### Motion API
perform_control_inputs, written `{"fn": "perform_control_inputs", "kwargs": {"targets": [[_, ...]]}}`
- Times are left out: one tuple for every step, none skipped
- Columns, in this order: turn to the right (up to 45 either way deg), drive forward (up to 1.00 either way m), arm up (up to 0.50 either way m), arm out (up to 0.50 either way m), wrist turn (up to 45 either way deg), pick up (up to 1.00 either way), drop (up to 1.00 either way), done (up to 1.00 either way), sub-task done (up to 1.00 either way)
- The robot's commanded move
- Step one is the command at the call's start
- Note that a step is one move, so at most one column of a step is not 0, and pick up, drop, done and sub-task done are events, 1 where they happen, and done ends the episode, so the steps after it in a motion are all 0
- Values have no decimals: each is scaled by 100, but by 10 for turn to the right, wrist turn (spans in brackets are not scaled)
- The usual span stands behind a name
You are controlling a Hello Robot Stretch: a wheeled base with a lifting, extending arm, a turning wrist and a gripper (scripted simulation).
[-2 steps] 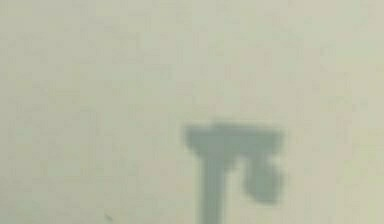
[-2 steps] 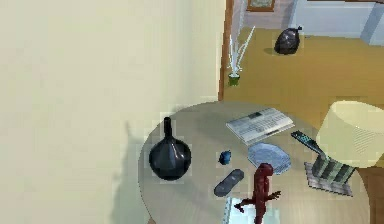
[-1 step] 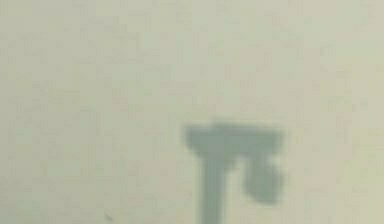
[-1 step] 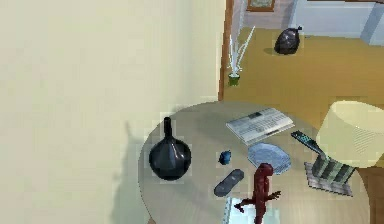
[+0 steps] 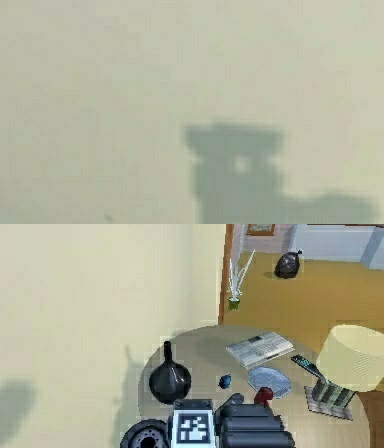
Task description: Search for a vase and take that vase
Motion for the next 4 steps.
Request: {"fn": "perform_control_inputs", "kwargs": {"targets": [[0,0,0,24,0,0,0,0,0],[0,0,0,0,450,0,0,0,0],[0,0,0,0,450,0,0,0,0],[0,0,0,0,450,0,0,0,0]]}}
